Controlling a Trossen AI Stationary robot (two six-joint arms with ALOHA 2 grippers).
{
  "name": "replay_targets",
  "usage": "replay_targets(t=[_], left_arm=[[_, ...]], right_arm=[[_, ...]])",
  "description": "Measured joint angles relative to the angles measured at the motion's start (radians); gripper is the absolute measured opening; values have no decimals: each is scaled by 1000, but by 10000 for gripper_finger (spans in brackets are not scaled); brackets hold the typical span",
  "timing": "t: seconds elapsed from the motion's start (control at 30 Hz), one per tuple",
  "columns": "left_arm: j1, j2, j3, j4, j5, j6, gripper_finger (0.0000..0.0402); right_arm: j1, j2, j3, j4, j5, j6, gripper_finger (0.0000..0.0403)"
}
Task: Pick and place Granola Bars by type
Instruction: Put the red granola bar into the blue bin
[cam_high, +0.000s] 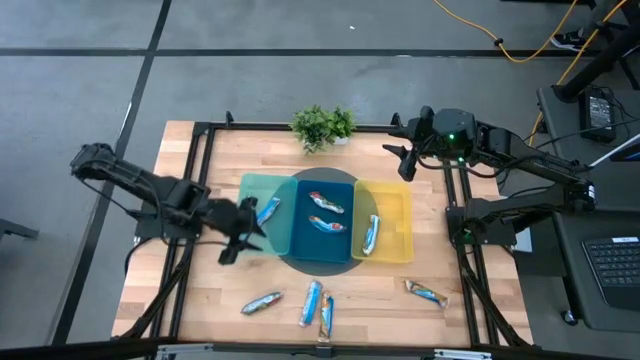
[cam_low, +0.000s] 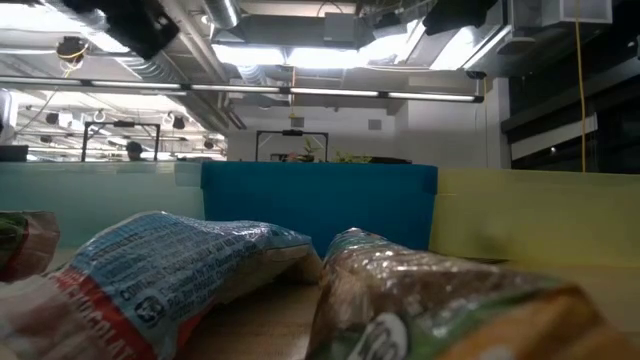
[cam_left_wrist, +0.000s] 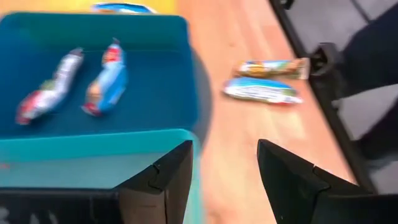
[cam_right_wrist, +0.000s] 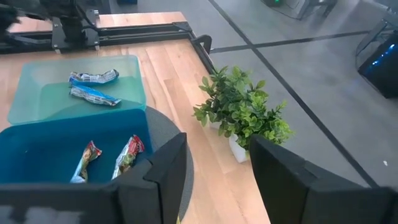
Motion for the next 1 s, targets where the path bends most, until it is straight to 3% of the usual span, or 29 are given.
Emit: replay_targets(t=[0.2, 0.47, 0.83, 1.0], left_arm=[[-189, 42, 0, 4, -41, -225, 171], [-382, 223, 0, 112, -58, -427, 171], [-459, 438, 0, 142, -61, -663, 171], [-460, 484, 0, 182, -63, -675, 180]], right_arm=[[0, 0, 0, 0, 0, -20, 177], [0, 0, 0, -1, 0, -63, 177], [0, 0, 0, -1, 0, -62, 177], [0, 0, 0, -2, 0, -61, 177]])
